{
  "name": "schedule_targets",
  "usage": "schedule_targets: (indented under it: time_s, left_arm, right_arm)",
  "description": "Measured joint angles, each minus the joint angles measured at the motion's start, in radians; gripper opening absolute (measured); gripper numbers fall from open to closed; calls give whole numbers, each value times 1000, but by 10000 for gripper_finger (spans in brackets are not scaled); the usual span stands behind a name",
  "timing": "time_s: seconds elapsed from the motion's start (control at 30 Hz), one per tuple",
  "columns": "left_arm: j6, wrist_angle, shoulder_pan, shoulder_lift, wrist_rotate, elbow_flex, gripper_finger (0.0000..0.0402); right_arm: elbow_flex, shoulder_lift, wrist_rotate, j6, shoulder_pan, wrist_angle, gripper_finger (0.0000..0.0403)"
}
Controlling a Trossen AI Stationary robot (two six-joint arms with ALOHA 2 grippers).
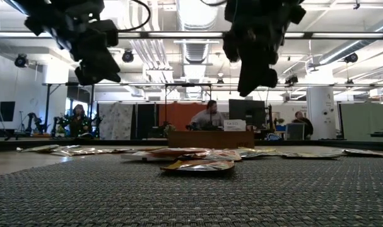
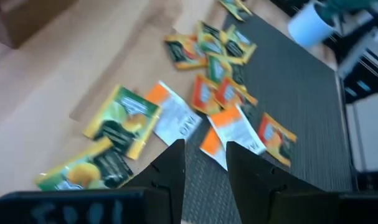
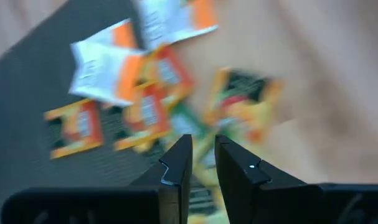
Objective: Pick & Place Tea
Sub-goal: Put the white tea bag into the right section of the wooden organizer
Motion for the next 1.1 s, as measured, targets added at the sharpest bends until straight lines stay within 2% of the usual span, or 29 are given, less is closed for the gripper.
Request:
schedule_targets:
  time_s: [0.13,0.33,0.63,0.73,0.87,1.1]
  left_arm:
    - [22,3,-35,-20,-4,-31,110]
    - [122,12,-67,-22,-6,-69,110]
    - [232,24,-138,-15,-42,-74,110]
    - [240,30,-167,-10,-84,-73,110]
    - [216,29,-193,-2,-124,-73,110]
    - [170,30,-216,2,-143,-72,110]
  right_arm:
    - [-17,40,-71,258,70,73,69]
    - [-52,102,-72,662,202,301,100]
    - [-53,233,162,1253,389,550,179]
    - [-51,290,254,1365,427,632,188]
    - [-33,358,341,1439,460,638,191]
    - [6,440,418,1504,468,697,192]
